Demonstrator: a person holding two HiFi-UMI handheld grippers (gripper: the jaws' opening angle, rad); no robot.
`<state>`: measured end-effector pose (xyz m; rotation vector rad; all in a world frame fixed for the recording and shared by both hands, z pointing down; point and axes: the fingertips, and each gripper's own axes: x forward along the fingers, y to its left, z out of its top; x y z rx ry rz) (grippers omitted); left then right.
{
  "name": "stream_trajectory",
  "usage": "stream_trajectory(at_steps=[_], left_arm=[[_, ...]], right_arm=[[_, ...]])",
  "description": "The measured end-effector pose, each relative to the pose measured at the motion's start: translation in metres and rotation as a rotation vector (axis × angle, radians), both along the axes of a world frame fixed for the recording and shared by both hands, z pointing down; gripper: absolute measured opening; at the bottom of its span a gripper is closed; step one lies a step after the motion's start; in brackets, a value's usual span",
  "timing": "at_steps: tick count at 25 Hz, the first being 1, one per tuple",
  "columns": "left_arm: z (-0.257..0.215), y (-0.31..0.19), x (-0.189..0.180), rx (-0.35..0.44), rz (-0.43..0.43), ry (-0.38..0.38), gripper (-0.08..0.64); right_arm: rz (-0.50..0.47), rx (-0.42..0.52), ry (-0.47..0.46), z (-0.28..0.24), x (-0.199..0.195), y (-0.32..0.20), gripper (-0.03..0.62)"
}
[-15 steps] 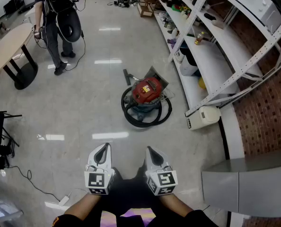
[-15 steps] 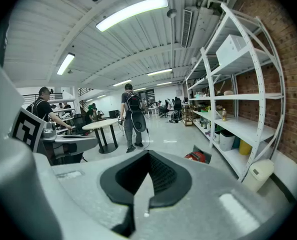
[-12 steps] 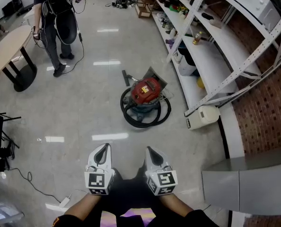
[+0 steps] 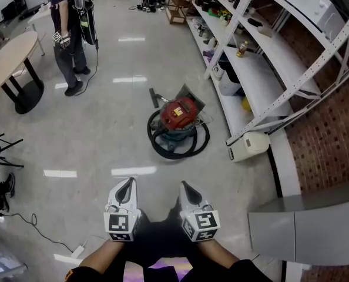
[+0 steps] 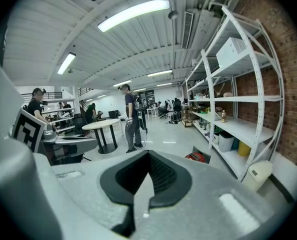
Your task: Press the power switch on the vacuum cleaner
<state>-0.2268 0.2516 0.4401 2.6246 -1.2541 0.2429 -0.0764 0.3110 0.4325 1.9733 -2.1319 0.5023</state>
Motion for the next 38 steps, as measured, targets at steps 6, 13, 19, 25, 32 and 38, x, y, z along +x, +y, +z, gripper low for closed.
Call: stream_trajectory(at_steps=[6, 13, 19, 25, 32, 38], left_arm=[[0.004, 0.003, -0.009, -0.012, -0.015, 0.002, 0.017], [0.004, 0.004, -0.017, -0.026, -0.044, 0.009, 0.017], [0.006, -0.005, -0.014, -0.032, -0.071, 0.001, 0.017], [0.0, -0.03, 0.003, -0.036, -0.113, -0.01, 0.017], [-0.004, -0.063, 0.056, -0.024, -0.129, -0.017, 0.017], [-0.003, -0.077, 0.107, -0.03, -0.138, -0.033, 0.017]], right_arm=[[-0.001, -0.02, -0.027, 0.003, -0.003, -0.002, -0.008], [-0.017, -0.03, -0.031, 0.0, -0.003, -0.007, -0.008], [-0.035, -0.038, -0.057, 0.003, 0.004, -0.022, -0.008], [-0.083, -0.052, -0.058, 0.006, 0.019, -0.052, -0.008], [-0.127, -0.062, -0.053, 0.008, 0.067, -0.089, -0.008], [-0.169, -0.07, -0.053, 0.013, 0.112, -0.112, -0.008]])
